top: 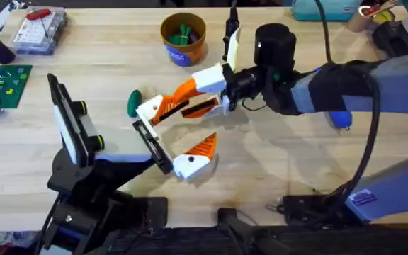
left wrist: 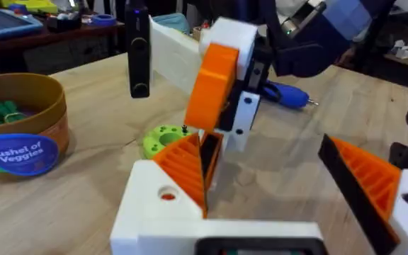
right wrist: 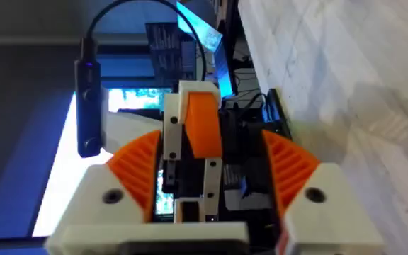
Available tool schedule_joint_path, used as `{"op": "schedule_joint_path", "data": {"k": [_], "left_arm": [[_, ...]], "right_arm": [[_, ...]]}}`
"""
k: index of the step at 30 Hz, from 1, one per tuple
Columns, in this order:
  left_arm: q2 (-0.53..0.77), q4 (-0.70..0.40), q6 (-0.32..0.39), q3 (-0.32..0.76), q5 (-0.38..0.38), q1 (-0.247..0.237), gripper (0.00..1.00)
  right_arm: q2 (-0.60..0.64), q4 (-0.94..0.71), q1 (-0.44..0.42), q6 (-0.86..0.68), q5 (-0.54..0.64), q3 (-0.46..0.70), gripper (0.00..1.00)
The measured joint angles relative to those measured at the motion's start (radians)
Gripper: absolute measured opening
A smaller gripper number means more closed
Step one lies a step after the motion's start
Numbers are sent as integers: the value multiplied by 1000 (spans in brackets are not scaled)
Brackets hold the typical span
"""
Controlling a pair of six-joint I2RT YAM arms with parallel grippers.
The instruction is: Pick up the gripper from the table and insert it into the empty holder that is missing its gripper. Then pick up a screw, insert it into the mounting hole, and use the screwdriver to tighten it. Finally, clean up the table by picking up the vegetable and placing it into the bucket.
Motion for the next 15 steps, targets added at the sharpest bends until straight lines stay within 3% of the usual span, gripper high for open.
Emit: {"op": "schedule_joint_path", "data": {"k": [2,4,9,15], "left_arm": [[0,0,0,0,0,0,992],[0,0,0,0,0,0,992],[0,0,0,0,0,0,992],[0,0,0,0,0,0,992]], "right_arm": [[0,1,0,12,-8,0,589],[0,1,0,19,-14,0,501],[0,1,0,24,-22,0,439],[0,1,0,24,-22,0,442]]}}
